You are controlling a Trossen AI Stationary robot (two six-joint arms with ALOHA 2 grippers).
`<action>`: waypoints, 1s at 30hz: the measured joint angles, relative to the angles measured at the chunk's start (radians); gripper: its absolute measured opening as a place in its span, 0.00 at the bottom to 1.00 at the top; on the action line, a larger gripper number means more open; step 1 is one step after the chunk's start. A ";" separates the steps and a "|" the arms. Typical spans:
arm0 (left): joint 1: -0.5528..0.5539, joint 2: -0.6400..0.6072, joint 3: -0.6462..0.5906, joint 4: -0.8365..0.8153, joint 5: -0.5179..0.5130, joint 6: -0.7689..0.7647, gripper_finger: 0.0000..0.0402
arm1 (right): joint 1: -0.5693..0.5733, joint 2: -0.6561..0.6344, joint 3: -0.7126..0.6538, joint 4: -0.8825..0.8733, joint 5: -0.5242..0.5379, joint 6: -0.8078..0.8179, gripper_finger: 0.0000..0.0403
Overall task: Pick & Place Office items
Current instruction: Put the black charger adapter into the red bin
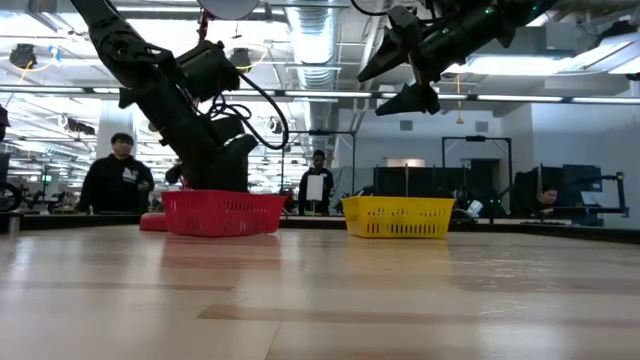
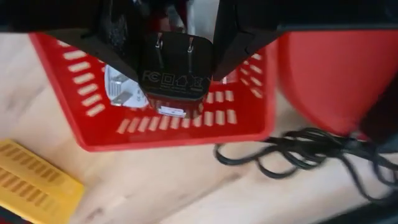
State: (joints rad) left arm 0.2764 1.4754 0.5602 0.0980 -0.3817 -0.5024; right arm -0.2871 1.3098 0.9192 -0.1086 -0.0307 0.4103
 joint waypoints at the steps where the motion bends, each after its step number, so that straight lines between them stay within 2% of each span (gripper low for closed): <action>1: 0.000 0.000 0.000 0.000 0.016 0.000 0.38 | 0.000 0.000 0.000 -0.001 0.000 0.000 0.93; 21: -0.007 0.000 0.000 0.011 0.032 -0.003 0.45 | 0.000 0.000 0.000 -0.003 0.000 -0.001 0.93; 30: -0.008 0.000 0.000 0.016 0.048 -0.004 0.56 | 0.000 0.000 0.000 -0.003 -0.017 0.000 0.93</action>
State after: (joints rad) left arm 0.2687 1.4750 0.5602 0.1143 -0.3332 -0.5062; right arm -0.2874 1.3098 0.9192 -0.1120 -0.0474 0.4098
